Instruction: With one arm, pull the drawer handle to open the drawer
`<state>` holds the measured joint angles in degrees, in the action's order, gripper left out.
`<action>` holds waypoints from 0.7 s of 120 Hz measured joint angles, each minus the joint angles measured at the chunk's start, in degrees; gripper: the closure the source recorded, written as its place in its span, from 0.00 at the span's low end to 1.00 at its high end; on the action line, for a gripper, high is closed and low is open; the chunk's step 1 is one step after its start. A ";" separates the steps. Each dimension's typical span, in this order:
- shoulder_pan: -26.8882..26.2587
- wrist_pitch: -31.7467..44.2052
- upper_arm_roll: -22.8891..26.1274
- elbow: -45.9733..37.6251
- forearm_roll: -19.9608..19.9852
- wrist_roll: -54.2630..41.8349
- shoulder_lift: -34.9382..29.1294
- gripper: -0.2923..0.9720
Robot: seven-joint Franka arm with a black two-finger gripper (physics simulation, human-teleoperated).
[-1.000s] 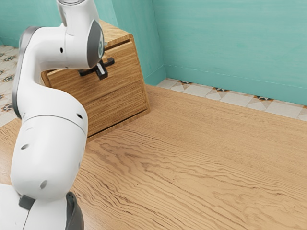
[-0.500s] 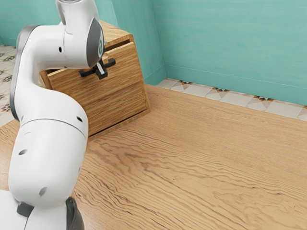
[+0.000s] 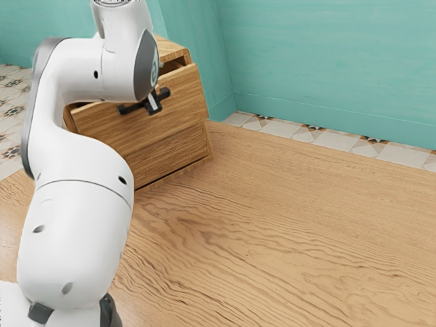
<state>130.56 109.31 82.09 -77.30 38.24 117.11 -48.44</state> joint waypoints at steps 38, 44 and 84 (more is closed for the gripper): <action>-3.04 -0.55 -2.54 -2.14 0.02 0.24 -0.94 0.71; -3.79 -0.66 -2.96 -2.72 0.07 0.29 -1.02 0.71; -7.16 -1.17 -4.91 -4.78 0.10 0.75 -1.83 0.71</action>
<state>123.40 108.15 77.18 -82.08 38.34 117.85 -50.27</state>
